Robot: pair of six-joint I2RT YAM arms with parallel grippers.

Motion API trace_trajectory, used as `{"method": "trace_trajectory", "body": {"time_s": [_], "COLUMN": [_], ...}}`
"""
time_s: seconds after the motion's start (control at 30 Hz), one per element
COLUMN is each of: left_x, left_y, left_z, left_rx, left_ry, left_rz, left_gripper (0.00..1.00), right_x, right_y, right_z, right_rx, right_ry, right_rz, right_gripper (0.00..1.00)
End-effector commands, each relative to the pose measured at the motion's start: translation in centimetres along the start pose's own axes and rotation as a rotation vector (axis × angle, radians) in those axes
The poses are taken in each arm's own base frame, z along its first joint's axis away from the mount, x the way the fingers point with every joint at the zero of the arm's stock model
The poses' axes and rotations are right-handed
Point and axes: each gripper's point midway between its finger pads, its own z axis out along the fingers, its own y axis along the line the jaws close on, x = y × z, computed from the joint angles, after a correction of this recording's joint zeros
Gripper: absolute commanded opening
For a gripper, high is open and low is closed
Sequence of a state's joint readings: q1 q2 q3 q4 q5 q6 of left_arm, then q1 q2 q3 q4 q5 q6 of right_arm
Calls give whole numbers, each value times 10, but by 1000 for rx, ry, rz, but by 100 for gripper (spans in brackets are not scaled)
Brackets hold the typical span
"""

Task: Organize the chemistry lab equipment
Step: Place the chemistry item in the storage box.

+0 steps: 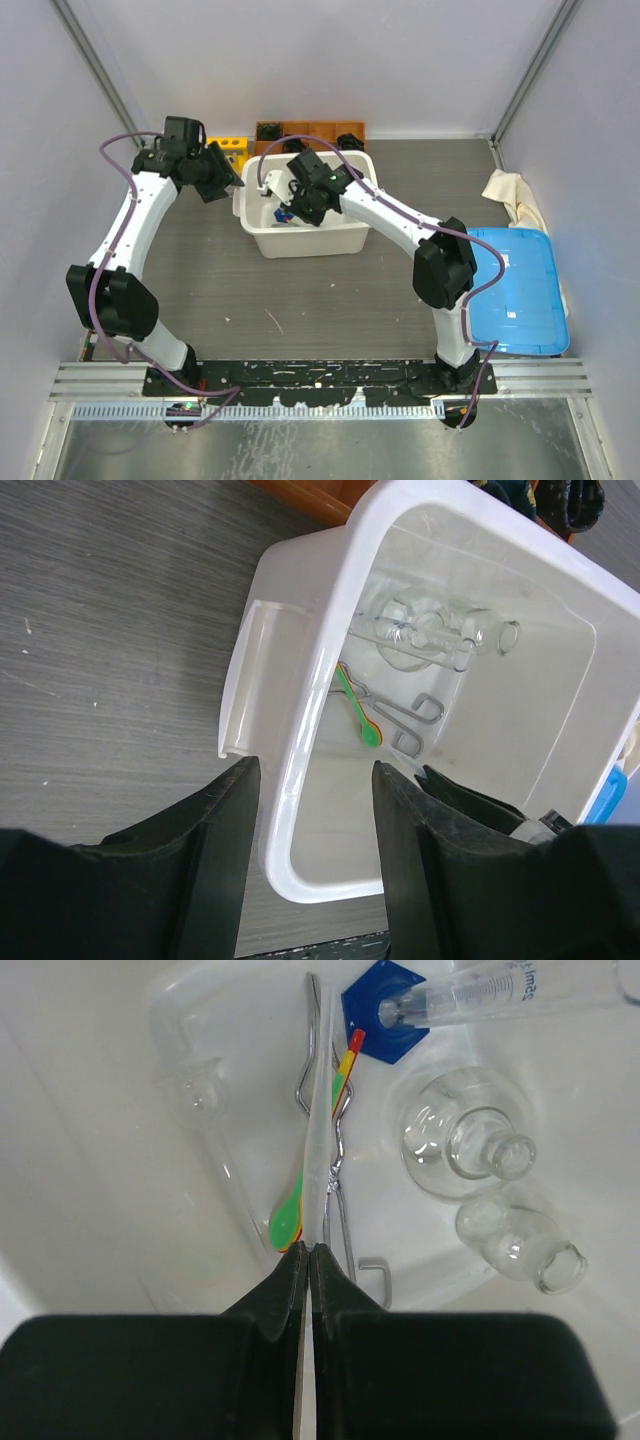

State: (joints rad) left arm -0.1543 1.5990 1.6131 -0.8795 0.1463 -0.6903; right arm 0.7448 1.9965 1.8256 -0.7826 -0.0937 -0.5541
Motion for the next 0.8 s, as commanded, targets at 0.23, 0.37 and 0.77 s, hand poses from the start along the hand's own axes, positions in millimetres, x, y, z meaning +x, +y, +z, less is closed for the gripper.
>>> {"method": "trace_trajectory", "body": {"time_s": [0.23, 0.37, 0.77], "left_x": [-17, -16, -17], "left_y": [-16, -15, -13], "left_z": [-11, -12, -8], "left_rx": [79, 80, 86], "left_ry": [-46, -41, -34], "left_rz": [31, 31, 27], "left_gripper": [50, 50, 50], "right_x": [1, -1, -1], "right_y": [6, 4, -9], "right_z": [15, 19, 22], "right_rx": [-31, -25, 28], "right_ry": [27, 27, 44], "right_rz": [-34, -33, -60], "right_gripper": [8, 9, 8]}}
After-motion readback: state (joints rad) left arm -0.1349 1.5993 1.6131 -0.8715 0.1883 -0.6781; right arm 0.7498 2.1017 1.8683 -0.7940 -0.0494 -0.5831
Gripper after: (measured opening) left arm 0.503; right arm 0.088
